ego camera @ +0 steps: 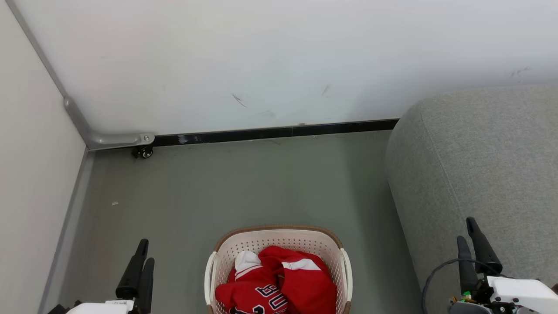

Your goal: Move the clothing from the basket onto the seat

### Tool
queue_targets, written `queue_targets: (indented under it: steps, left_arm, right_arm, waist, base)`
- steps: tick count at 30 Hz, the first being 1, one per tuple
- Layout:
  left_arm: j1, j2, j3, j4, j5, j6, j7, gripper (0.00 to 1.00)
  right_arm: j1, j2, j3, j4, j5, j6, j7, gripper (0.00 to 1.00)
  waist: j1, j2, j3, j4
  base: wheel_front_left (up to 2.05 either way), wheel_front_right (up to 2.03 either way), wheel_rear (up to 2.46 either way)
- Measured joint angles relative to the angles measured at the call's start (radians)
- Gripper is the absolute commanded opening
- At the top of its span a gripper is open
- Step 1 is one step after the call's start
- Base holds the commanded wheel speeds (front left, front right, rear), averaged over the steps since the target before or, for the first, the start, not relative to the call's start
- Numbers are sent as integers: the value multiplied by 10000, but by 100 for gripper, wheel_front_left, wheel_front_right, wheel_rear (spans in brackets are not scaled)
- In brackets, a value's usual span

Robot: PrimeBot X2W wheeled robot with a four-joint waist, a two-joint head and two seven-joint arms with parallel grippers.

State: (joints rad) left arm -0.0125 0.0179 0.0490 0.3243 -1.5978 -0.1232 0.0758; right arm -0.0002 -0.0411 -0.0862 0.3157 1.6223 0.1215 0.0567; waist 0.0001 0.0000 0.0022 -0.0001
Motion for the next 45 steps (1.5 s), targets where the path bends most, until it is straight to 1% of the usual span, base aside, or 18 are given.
queue_targets:
  steps: [7, 12, 15, 25, 28, 32, 35, 39, 45]
  left_arm:
    - [0, 8, -238, -138, 447, 0, -249, 100]
    - [0, 38, -403, -255, 961, 0, -416, 100]
    - [0, 84, -483, -341, 1338, 0, -514, 100]
    - [-4, 96, -602, -727, 2872, 104, -865, 100]
    - [-4, 105, -704, -809, 3377, 176, -984, 100]
    - [-3, 142, -825, -911, 4125, 213, -1133, 100]
    - [-3, 192, -978, -989, 4740, 284, -1244, 100]
    - [0, 313, -1198, -1083, 5624, 378, -1390, 100]
    - [27, 437, -1601, -1202, 6974, 552, -1588, 100]
  right_arm:
    - [1, 0, 255, -153, -474, 0, -219, 100]
    - [3, -8, 366, -198, -949, 0, -414, 100]
    - [3, -25, 443, -207, -1312, 0, -522, 100]
    - [4, -163, 656, -278, -2750, 2, -848, 100]
    - [4, -203, 681, -297, -3279, 2, -936, 100]
    - [4, -215, 765, -303, -3940, 2, -1085, 100]
    - [4, -215, 861, -303, -4406, 4, -1139, 100]
    - [10, -215, 953, -286, -5135, 4, -1302, 100]
    - [42, -221, 1091, -182, -6245, 4, -1501, 100]
  waist:
    - [3, 0, -41, 7]
    - [15, 0, -80, 17]
    - [37, 0, -110, 24]
    - [131, 0, -245, 42]
    - [153, 0, -293, 46]
    - [169, 0, -353, 49]
    - [174, 1, -394, 50]
    - [170, 0, -430, 52]
    - [125, 0, -447, 56]
  base:
    - [0, 0, 0]
    - [0, 0, 0]
    - [0, 0, 0]
    - [0, 0, 0]
    - [0, 0, 0]
    - [0, 0, 0]
    - [0, 0, 0]
    - [0, 0, 0]
    - [0, 0, 0]
